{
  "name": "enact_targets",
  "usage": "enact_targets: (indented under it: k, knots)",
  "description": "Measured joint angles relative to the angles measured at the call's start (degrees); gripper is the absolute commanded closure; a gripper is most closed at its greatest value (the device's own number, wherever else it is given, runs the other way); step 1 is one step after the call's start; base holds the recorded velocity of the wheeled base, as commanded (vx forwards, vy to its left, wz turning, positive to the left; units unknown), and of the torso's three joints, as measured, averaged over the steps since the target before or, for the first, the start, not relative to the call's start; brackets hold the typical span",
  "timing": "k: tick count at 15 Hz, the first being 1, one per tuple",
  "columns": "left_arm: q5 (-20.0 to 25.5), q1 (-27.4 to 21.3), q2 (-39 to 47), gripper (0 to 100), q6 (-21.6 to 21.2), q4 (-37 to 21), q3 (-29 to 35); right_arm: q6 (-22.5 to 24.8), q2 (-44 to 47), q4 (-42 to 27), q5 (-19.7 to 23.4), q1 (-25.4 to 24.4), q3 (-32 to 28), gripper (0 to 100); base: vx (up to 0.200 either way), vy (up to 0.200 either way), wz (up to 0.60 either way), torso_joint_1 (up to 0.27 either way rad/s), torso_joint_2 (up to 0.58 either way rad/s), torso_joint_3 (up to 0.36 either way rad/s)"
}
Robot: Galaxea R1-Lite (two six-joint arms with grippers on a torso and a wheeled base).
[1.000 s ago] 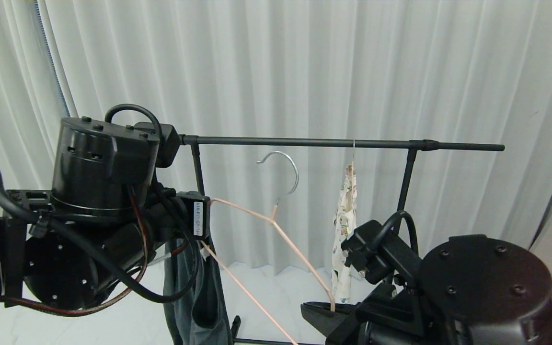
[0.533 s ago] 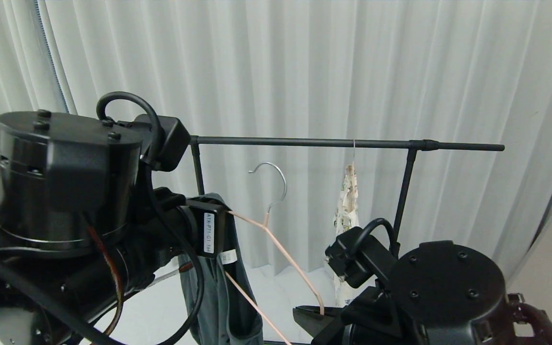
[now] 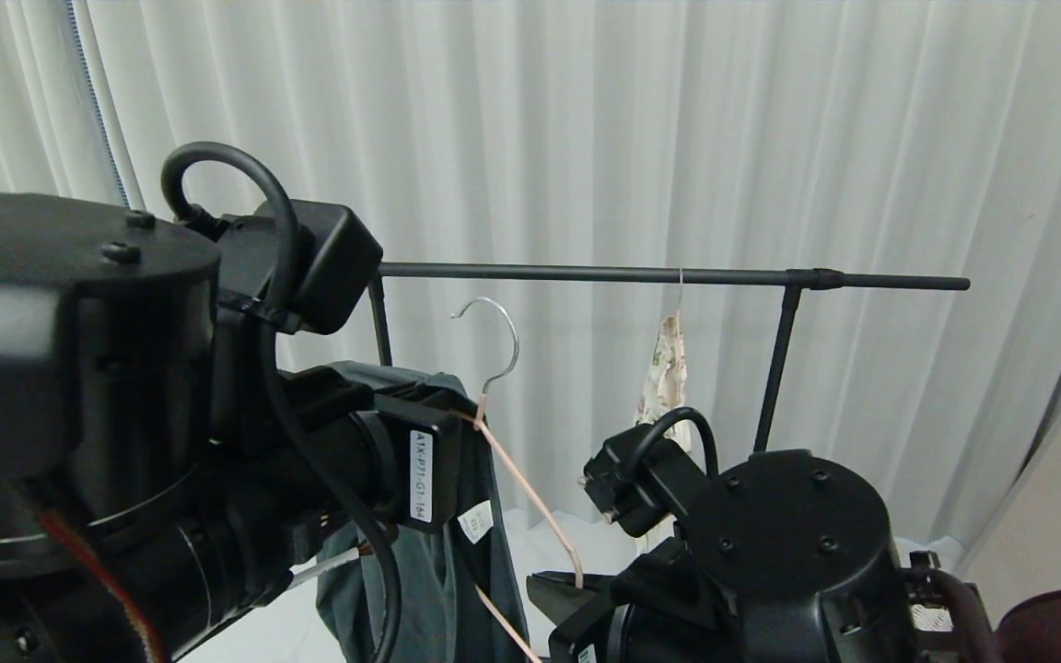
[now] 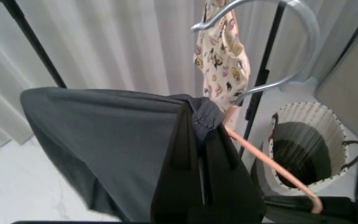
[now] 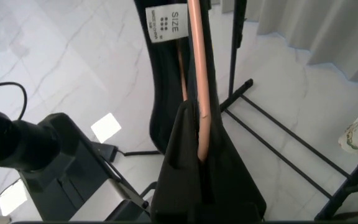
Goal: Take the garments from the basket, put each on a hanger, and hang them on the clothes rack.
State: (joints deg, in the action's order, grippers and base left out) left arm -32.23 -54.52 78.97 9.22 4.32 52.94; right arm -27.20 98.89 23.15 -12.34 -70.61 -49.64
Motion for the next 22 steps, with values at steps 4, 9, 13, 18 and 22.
enact_targets:
  k: [4, 9, 13, 18, 22]
  knots:
    - [0.0, -0.1, -1.6, 100, 0.0, 0.0, -2.0, -0.9, -0.5, 0.2, -1.7, 1.3, -0.1, 100, 0.000, 0.000, 0.00, 0.000, 0.00, 0.000]
    - [0.1, 0.2, -2.4, 0, 0.4, 0.1, -2.3, -1.0, -3.0, 0.1, -4.5, 2.3, 0.1, 100, 0.000, 0.000, 0.00, 0.000, 0.00, 0.000]
    - [0.2, 0.2, -3.0, 0, 0.9, 0.3, -2.4, -0.7, -5.0, 1.9, -5.6, 3.0, 0.5, 100, 0.000, 0.000, 0.00, 0.000, 0.00, 0.000]
    - [0.3, 0.2, -5.9, 0, 1.0, 0.4, -7.4, 3.5, -7.3, 10.2, -5.9, 6.1, 4.9, 100, 0.000, 0.000, 0.00, 0.000, 0.00, 0.000]
    - [2.7, 3.1, -9.2, 0, -0.7, 0.4, -11.7, 5.8, -11.7, 13.4, -5.9, 6.6, 10.6, 100, 0.000, 0.000, 0.00, 0.000, 0.00, 0.000]
